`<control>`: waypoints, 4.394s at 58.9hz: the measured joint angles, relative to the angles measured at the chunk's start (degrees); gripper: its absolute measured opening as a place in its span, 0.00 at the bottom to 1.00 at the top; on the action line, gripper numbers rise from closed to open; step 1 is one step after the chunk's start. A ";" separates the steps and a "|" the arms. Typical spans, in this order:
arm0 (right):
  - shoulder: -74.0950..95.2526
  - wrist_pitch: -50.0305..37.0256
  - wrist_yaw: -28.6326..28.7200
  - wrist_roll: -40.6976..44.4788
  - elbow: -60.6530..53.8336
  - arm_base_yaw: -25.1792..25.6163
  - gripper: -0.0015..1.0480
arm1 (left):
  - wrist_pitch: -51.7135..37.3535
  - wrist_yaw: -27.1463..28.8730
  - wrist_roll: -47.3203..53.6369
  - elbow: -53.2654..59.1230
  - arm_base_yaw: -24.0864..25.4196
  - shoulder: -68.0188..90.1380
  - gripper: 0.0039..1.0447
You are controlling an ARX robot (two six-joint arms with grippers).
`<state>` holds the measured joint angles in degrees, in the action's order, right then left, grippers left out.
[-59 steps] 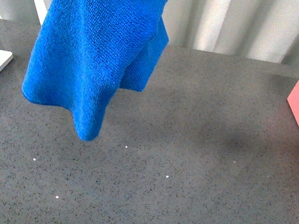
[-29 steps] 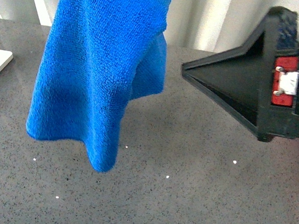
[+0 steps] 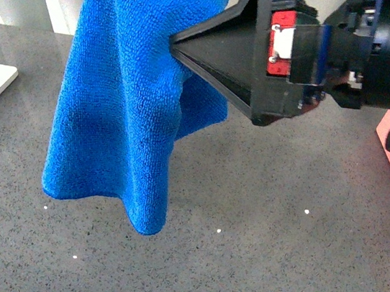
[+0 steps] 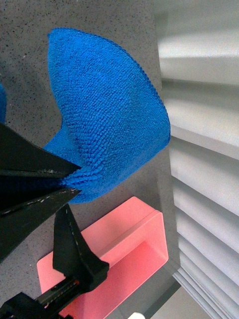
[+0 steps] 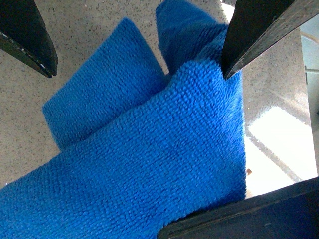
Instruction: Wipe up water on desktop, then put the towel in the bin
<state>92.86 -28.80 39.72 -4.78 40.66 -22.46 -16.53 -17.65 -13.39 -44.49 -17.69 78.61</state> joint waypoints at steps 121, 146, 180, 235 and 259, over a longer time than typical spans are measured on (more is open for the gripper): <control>13.09 -16.46 -4.24 -15.47 10.05 -5.40 0.08 | -28.76 29.68 12.31 25.35 5.40 -13.40 0.17; 12.11 -16.15 -4.28 -16.06 8.48 -4.63 0.08 | -26.03 23.56 12.94 36.54 11.34 -27.67 0.03; 10.93 -13.42 -4.24 -14.51 6.88 -3.21 0.08 | -14.51 17.66 12.98 43.21 17.55 -47.06 0.03; 10.49 -12.44 -5.03 -13.25 6.67 -3.52 0.07 | 6.16 17.66 12.98 43.21 17.57 -68.41 0.03; 6.73 -6.56 -11.26 -10.38 4.57 -2.25 0.07 | 16.50 17.66 12.98 43.21 17.57 -78.38 0.24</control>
<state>99.59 -35.35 28.47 -15.16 45.23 -24.71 -0.03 0.01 -0.40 -1.28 -0.12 0.23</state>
